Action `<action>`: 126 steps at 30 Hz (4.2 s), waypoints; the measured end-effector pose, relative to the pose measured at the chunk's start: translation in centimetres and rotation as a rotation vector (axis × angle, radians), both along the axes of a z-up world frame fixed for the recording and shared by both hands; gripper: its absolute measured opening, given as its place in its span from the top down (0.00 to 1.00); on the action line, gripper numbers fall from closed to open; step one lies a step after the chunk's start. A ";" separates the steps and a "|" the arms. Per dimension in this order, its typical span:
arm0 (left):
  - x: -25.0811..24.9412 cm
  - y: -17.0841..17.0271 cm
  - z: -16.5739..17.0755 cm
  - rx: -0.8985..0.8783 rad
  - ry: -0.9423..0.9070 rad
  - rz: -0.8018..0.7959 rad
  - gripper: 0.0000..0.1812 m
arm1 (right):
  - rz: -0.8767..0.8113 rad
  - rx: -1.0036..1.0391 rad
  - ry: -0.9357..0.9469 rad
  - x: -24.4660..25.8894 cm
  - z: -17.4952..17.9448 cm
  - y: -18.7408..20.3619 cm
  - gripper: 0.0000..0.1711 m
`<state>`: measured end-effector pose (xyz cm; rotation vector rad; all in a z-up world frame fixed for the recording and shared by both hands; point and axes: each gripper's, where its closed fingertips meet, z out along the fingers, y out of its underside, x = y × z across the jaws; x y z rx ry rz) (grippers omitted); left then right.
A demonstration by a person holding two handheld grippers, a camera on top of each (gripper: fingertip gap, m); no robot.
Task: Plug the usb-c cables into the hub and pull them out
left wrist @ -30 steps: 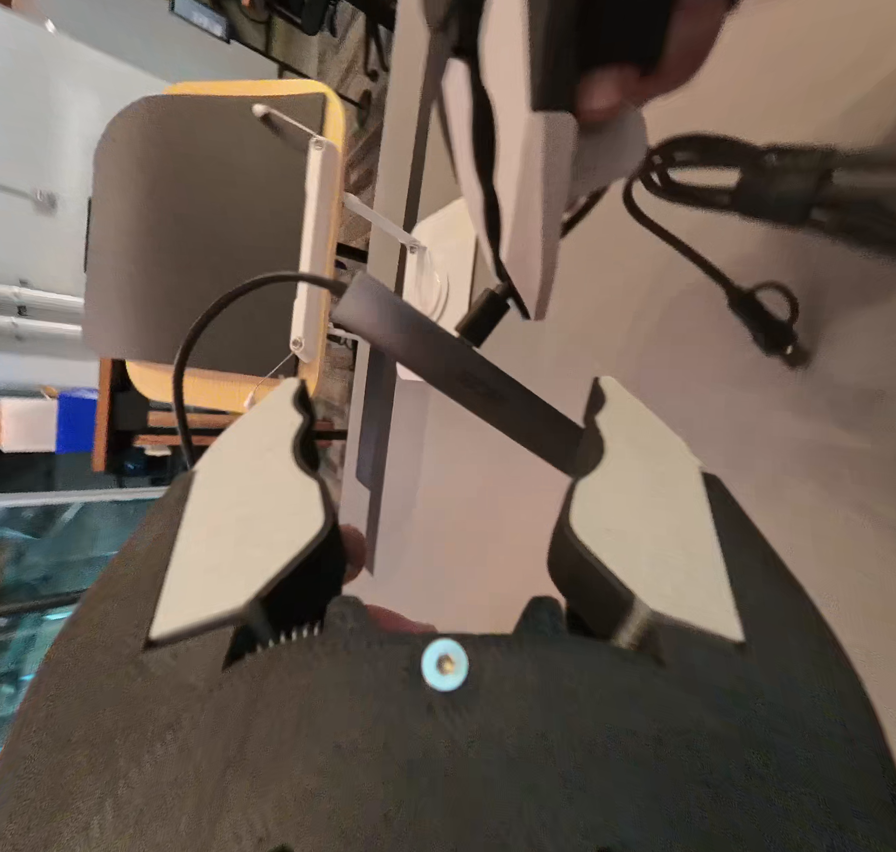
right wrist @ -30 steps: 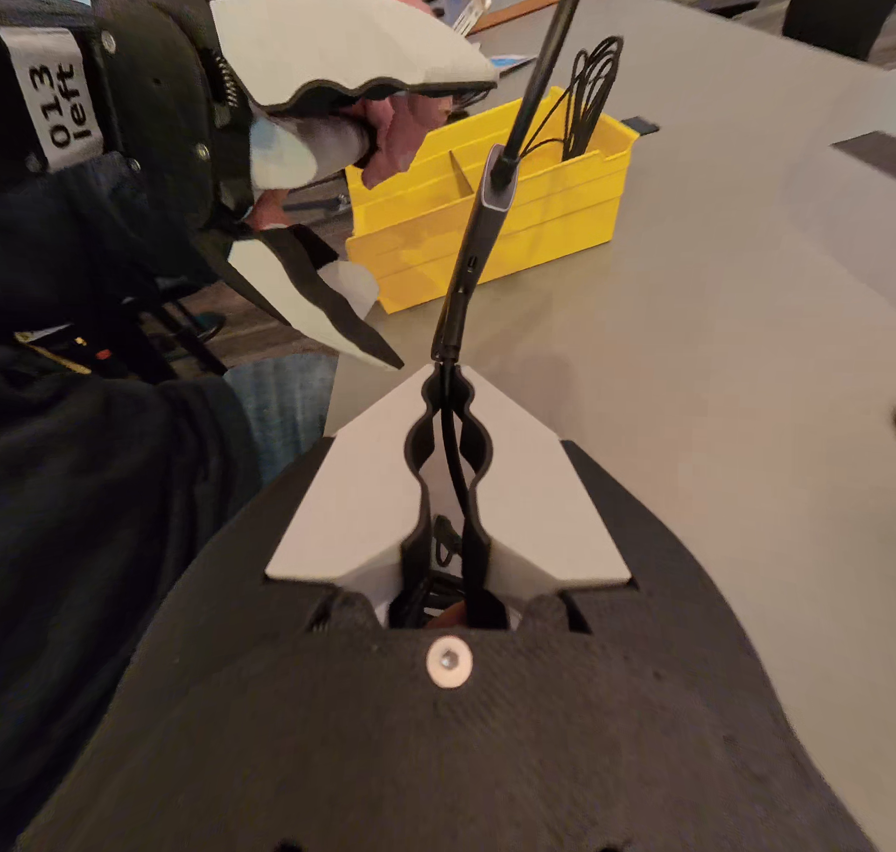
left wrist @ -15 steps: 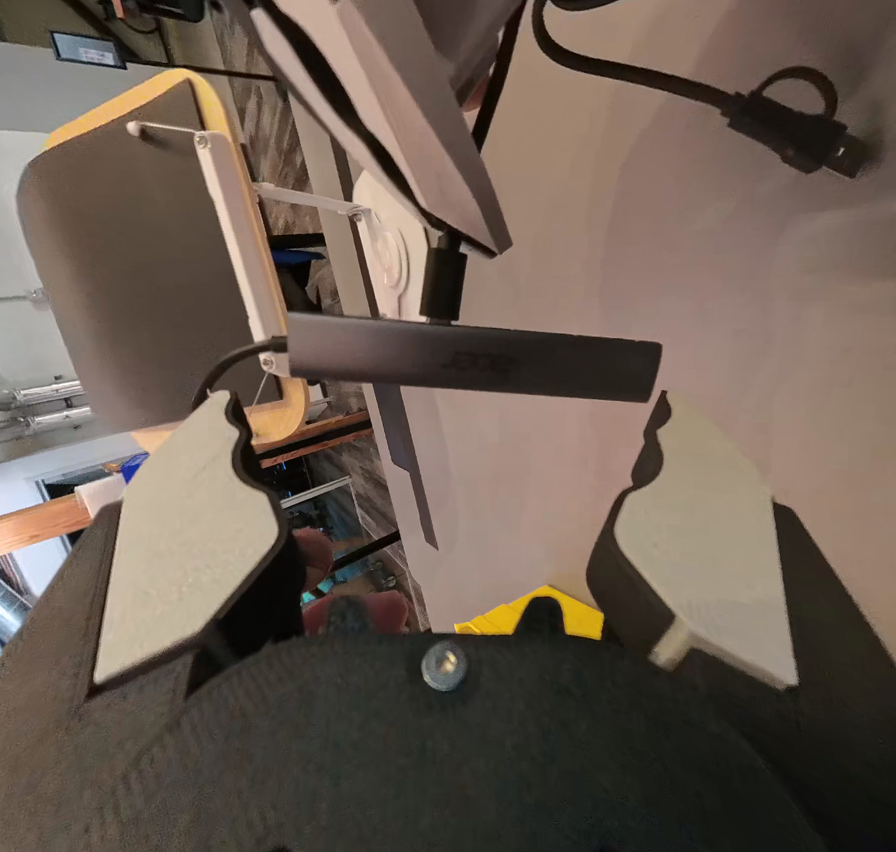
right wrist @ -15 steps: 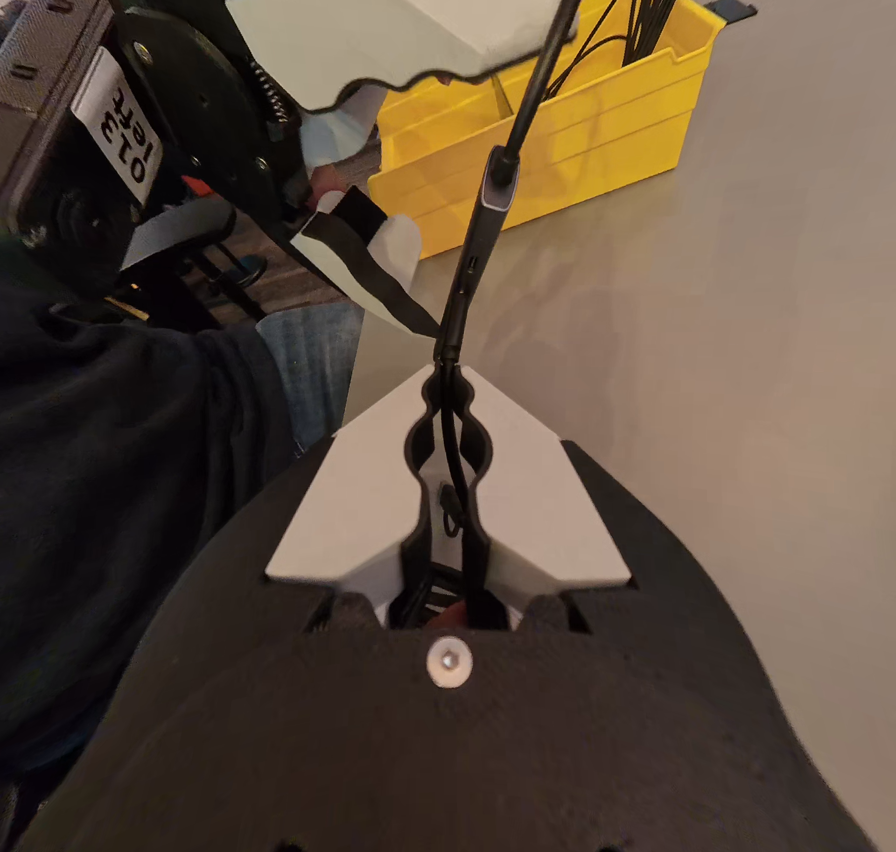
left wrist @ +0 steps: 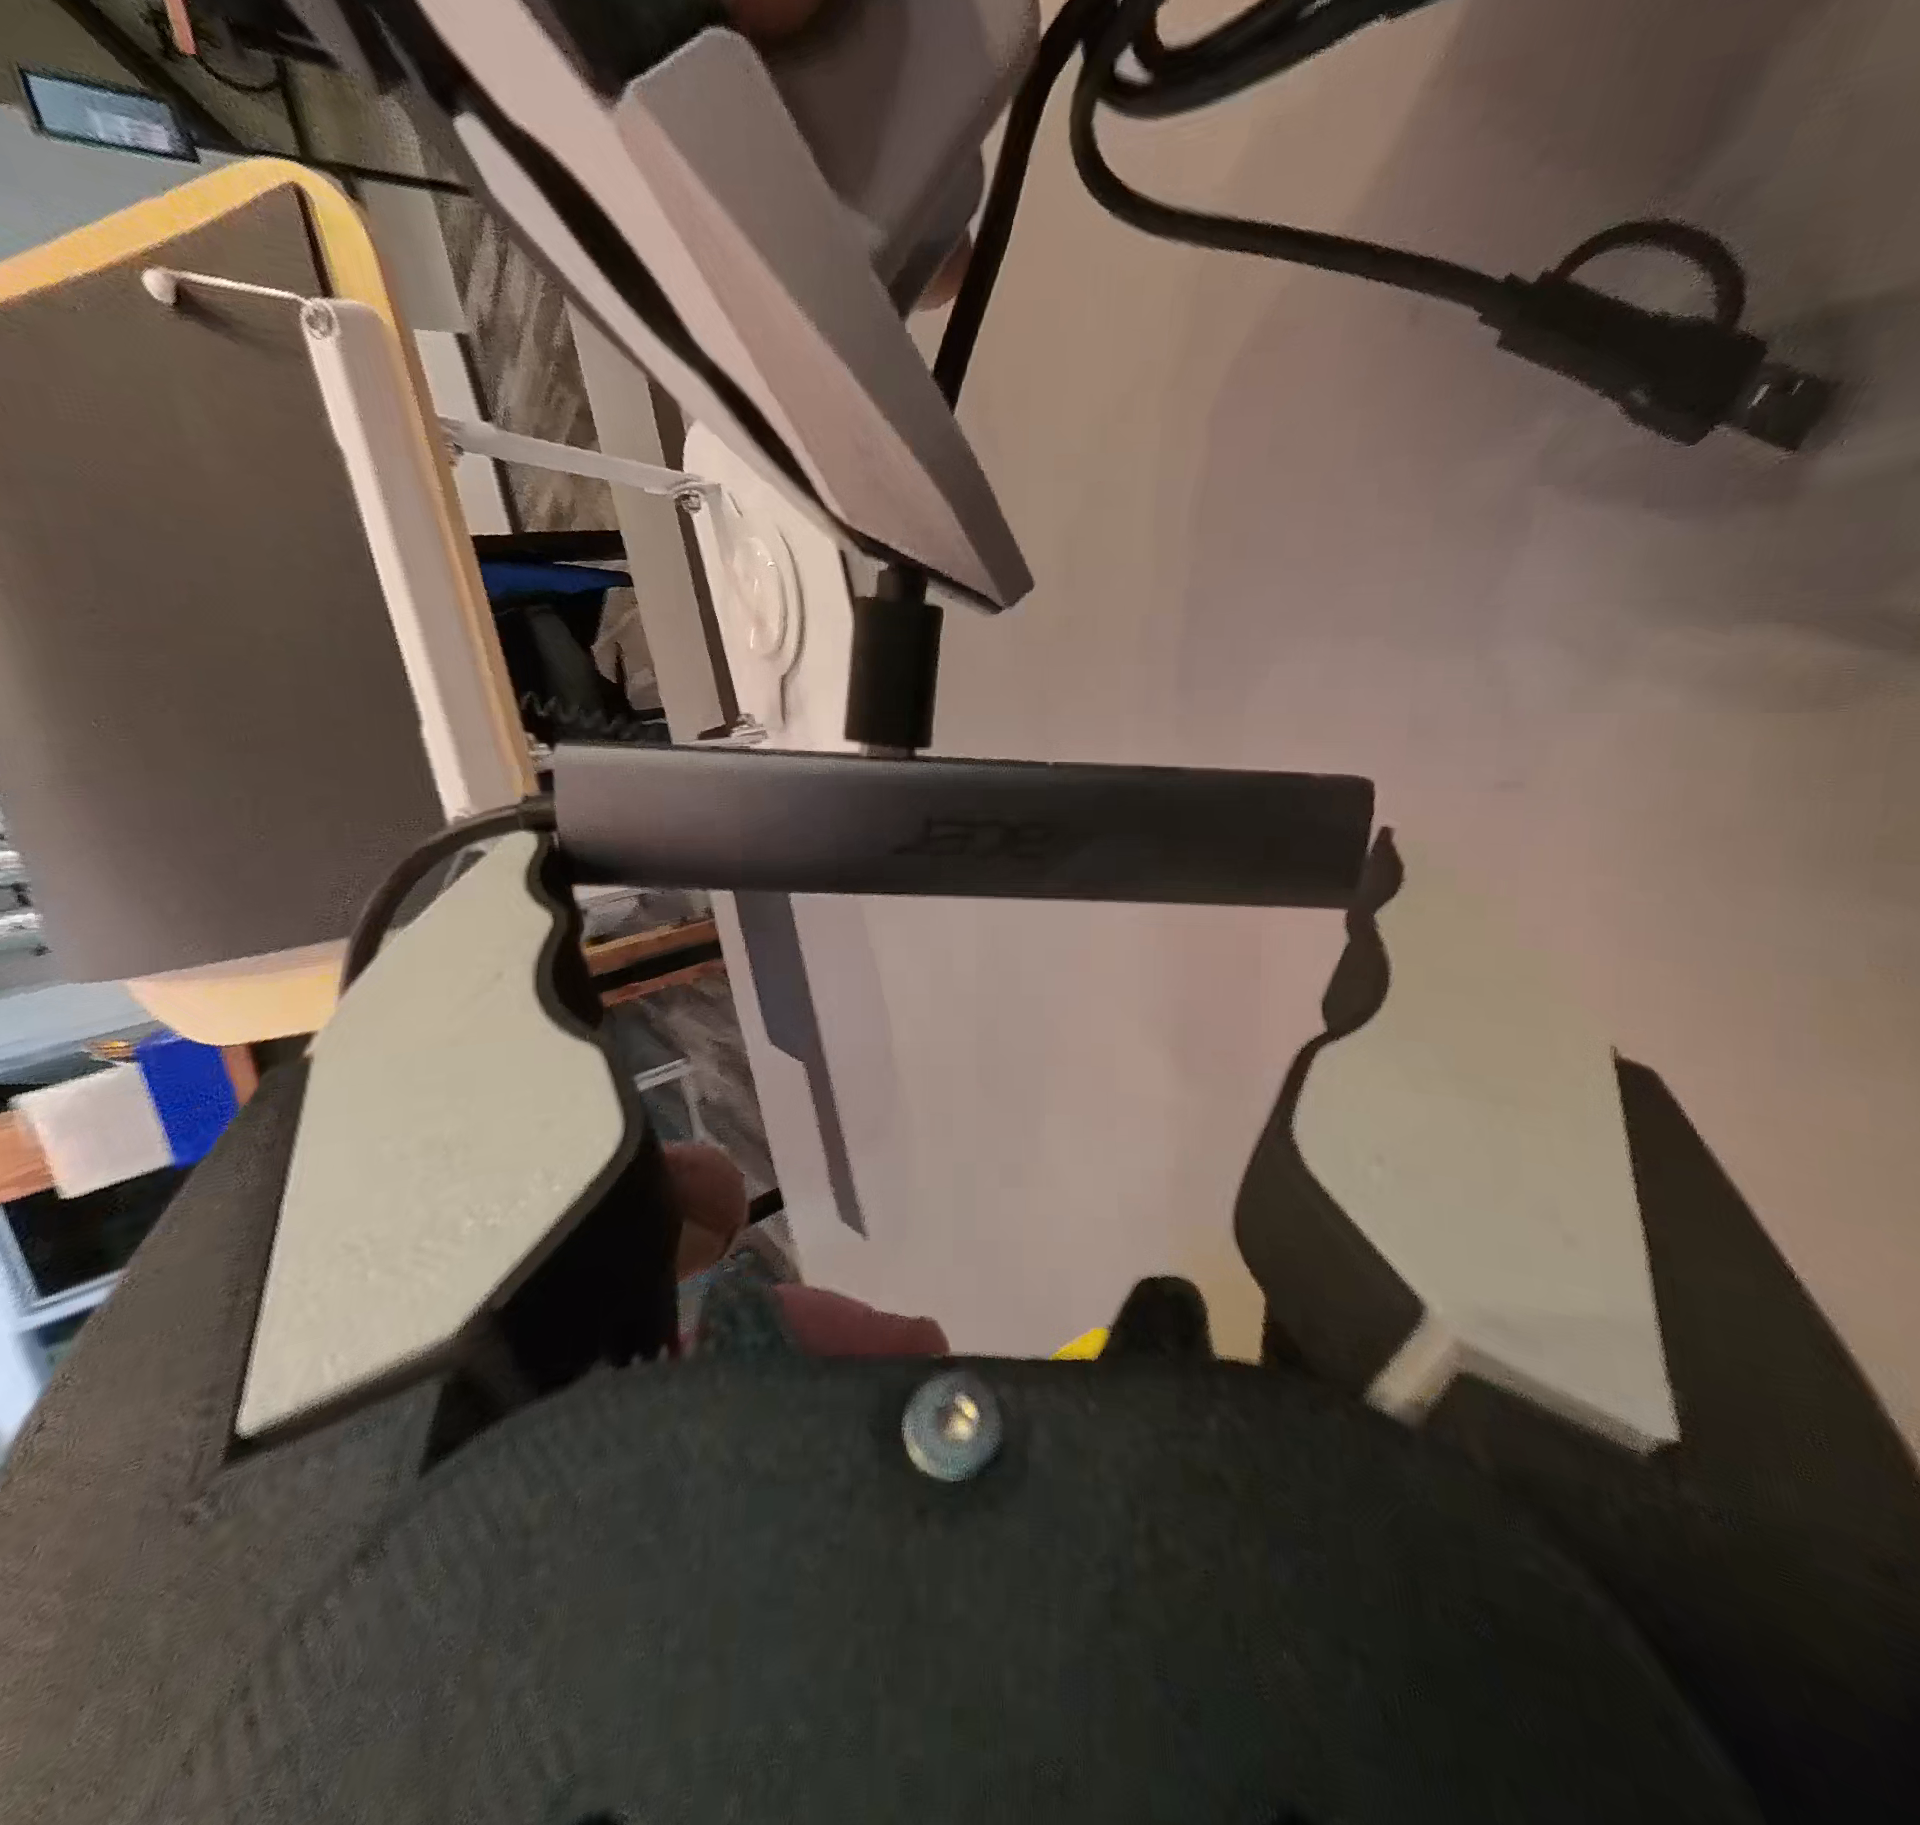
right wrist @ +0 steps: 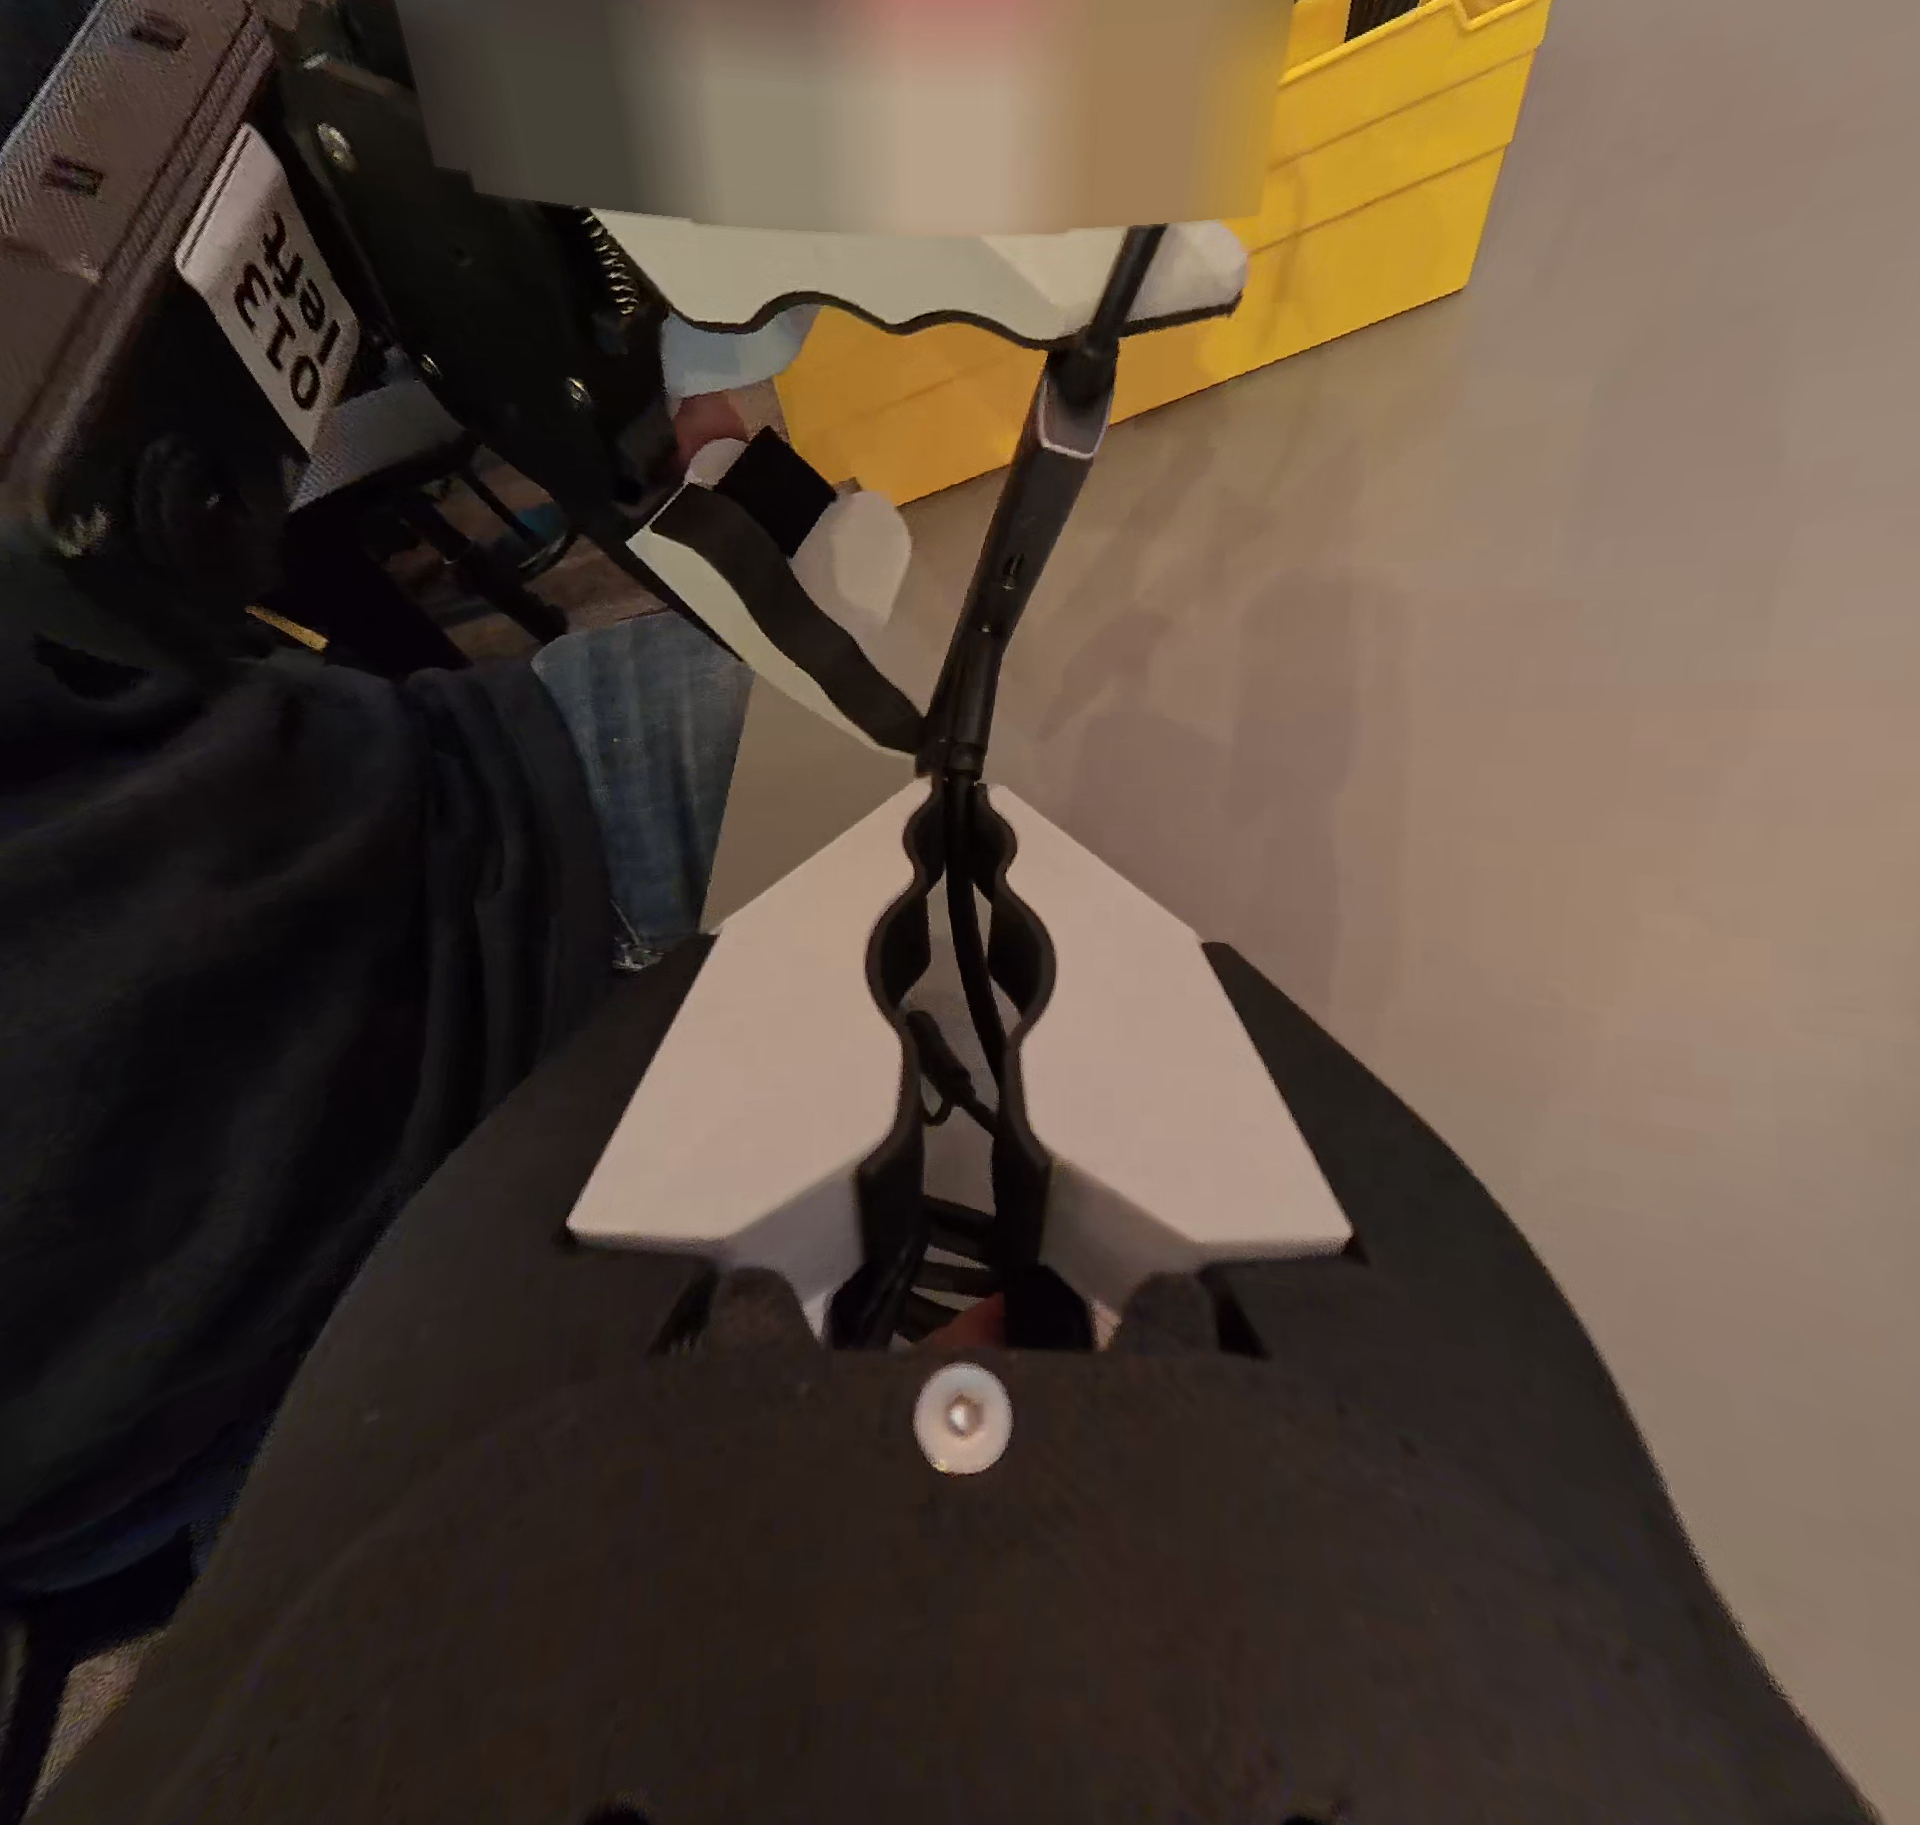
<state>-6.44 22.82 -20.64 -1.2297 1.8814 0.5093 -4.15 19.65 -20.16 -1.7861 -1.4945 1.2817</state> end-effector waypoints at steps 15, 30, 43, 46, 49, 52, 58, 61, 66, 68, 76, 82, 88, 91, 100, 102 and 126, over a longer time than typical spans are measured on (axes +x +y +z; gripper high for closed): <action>-0.1 -0.8 -0.4 -0.329 -0.220 0.087 0.26 | -0.128 0.664 0.125 -0.9 0.1 2.7 0.95; 1.1 -3.7 2.3 -0.708 -0.521 0.057 0.26 | -0.096 0.729 0.451 -0.9 3.4 0.2 0.93; 1.9 -4.9 3.0 -0.882 -0.616 0.027 0.26 | -0.085 0.621 0.564 -1.1 4.5 -0.7 0.94; 2.0 -5.0 3.2 -0.909 -0.641 0.023 0.26 | -0.082 0.626 0.558 -1.2 4.3 -0.7 0.94; 2.0 -5.0 3.0 -0.922 -0.645 0.027 0.27 | -0.072 0.610 0.557 -1.1 3.9 -0.7 0.94; 1.4 -2.6 4.2 -0.827 -0.790 0.088 0.54 | -0.013 0.572 0.542 -1.3 3.2 -1.6 0.94; 1.1 -3.9 3.7 -0.876 -0.740 0.041 0.42 | -0.066 0.481 0.584 -0.8 3.5 -0.7 0.94; 1.0 -4.0 3.2 -0.790 -0.685 0.046 0.31 | -0.056 0.450 0.561 -0.8 2.9 -0.6 0.94; 1.2 -5.1 1.0 -0.716 -0.515 0.041 0.19 | -0.044 0.418 0.547 -1.0 2.8 -0.6 0.94; 1.4 -4.8 0.2 -0.659 -0.474 0.056 0.19 | -0.038 0.433 0.512 -1.1 2.6 -0.6 0.94; 1.9 -3.5 0.4 -0.364 -0.402 0.055 0.29 | -0.072 0.433 0.429 -0.7 1.6 0.4 0.94; 1.5 -3.0 0.7 -0.227 -0.355 0.057 0.47 | -0.143 0.426 0.381 -0.1 1.5 1.7 0.94; 1.8 -2.5 0.4 -0.105 -0.242 0.103 0.40 | -0.240 0.342 0.310 -0.4 1.1 2.5 0.94; 1.6 -1.6 0.3 0.024 -0.183 0.121 0.52 | -0.262 0.298 0.288 -0.6 1.1 2.5 0.94; 1.6 -0.2 0.9 0.236 -0.174 0.165 0.85 | -0.297 0.184 0.207 -0.4 0.6 2.6 0.94; 1.6 0.2 1.1 0.270 -0.177 0.170 0.91 | -0.298 0.167 0.190 -0.5 0.3 2.6 0.94; 2.7 -0.6 3.2 0.368 -0.333 0.048 0.75 | -0.271 0.103 0.359 0.0 3.4 1.4 0.95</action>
